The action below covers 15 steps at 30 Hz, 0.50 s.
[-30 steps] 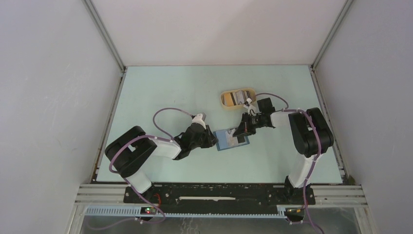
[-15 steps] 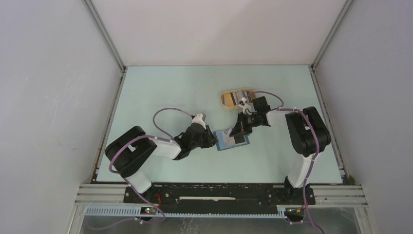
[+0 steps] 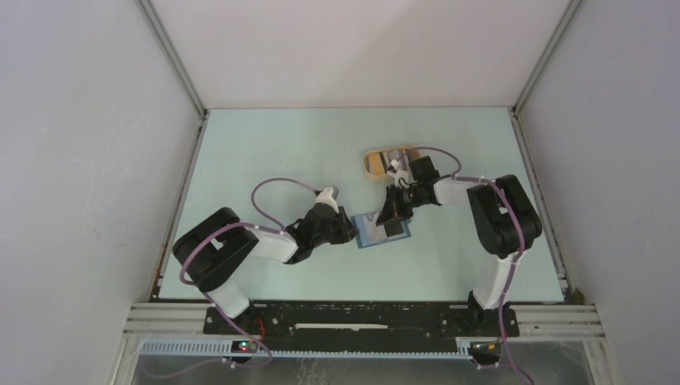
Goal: Put the credit cards into the card holder
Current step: Insert the credit card into the card holder.
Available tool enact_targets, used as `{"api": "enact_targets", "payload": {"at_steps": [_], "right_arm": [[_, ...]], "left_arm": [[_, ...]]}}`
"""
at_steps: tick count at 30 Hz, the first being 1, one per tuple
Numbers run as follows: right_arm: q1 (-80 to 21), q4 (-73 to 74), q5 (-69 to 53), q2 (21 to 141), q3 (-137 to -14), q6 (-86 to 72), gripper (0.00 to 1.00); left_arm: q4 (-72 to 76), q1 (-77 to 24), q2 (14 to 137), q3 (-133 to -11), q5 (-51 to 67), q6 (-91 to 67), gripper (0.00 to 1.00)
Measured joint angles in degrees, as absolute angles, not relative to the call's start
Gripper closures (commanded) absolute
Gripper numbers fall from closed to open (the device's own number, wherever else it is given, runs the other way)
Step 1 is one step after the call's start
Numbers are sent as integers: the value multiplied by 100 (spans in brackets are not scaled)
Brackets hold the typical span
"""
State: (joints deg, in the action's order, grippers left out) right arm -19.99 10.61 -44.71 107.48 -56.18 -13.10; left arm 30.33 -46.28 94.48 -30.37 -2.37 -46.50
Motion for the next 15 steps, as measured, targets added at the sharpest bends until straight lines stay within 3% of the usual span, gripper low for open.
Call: {"api": "enact_targets", "payload": {"at_steps": [15], "right_arm": [[-2255, 1605, -4112, 10746, -5942, -816, 57]], "left_arm": [[3105, -4628, 9448, -3000, -224, -4650, 74]]}}
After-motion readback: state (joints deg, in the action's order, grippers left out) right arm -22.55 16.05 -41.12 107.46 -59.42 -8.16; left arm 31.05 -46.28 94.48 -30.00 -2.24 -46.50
